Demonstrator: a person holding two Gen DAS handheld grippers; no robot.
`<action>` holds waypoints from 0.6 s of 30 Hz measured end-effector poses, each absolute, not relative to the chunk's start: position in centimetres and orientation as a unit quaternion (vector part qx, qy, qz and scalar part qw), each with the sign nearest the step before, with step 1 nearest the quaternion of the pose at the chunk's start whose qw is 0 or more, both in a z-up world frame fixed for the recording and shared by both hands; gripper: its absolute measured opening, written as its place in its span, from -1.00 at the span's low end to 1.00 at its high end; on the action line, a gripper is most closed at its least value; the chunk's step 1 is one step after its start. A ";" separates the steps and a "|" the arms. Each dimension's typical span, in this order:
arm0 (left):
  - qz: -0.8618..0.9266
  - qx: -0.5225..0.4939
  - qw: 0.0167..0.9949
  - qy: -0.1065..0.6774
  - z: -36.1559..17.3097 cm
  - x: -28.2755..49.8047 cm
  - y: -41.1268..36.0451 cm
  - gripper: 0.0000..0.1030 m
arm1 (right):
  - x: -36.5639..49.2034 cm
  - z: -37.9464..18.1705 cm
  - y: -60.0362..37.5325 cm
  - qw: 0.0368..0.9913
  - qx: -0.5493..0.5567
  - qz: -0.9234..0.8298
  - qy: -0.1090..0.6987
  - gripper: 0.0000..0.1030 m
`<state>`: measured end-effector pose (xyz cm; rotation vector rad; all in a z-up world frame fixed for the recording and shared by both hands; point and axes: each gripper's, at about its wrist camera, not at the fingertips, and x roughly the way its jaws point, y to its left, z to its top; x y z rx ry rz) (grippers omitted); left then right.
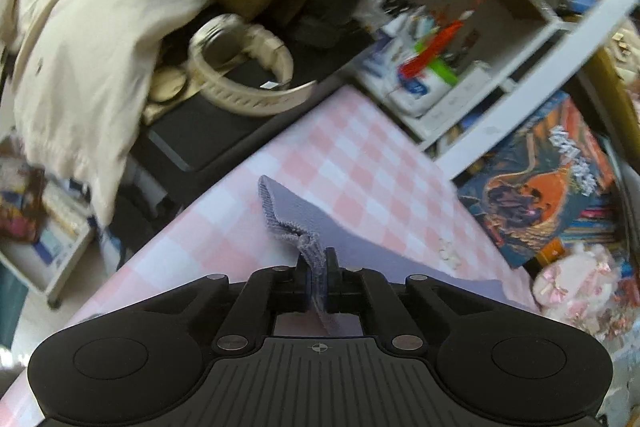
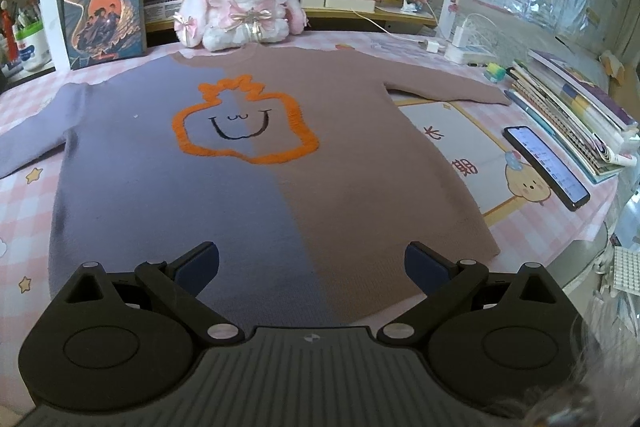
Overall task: Fold clothes
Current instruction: 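Lift the lavender sleeve with the left gripper toward the sweater body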
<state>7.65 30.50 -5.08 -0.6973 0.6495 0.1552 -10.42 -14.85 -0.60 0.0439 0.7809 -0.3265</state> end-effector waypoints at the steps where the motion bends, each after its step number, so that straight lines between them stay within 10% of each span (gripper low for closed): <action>1: 0.068 -0.330 0.890 0.307 -4.6 7.7 30.1 -0.95 | -10.4 -0.6 -15.0 0.912 0.023 -0.158 0.378 0.94; 18: -0.019 -0.250 0.936 0.246 3.6 7.5 15.4 -0.94 | -7.1 -0.6 -21.7 0.929 0.011 -0.046 0.367 0.94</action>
